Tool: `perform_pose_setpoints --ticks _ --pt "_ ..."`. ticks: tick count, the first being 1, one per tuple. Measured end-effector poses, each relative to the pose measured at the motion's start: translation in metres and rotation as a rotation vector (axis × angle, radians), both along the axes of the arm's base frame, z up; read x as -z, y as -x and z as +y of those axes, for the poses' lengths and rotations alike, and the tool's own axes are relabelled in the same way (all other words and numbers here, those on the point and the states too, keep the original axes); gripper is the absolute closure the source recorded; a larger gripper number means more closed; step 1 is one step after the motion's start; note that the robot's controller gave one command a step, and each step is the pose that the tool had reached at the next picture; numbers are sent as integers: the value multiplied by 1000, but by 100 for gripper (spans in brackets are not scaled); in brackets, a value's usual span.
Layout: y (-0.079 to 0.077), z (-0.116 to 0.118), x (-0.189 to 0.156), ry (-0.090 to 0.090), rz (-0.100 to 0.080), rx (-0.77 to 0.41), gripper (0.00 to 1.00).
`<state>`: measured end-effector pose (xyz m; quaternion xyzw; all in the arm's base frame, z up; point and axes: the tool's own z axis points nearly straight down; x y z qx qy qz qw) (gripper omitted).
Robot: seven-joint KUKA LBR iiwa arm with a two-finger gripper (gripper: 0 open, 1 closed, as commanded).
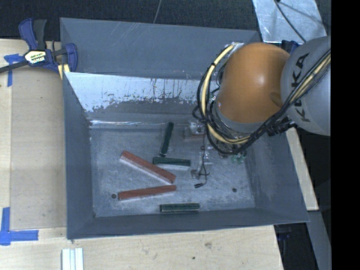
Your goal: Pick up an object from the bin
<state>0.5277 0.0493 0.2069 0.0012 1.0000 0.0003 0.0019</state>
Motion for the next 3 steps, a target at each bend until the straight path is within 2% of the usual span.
perform_pose_setpoints --ticks 1,2,3 --pt "-34 0 60 -1 -6 15 0" --pt "-15 -19 136 0 -2 -1 100" --pt "-15 -19 136 0 -3 -2 100"
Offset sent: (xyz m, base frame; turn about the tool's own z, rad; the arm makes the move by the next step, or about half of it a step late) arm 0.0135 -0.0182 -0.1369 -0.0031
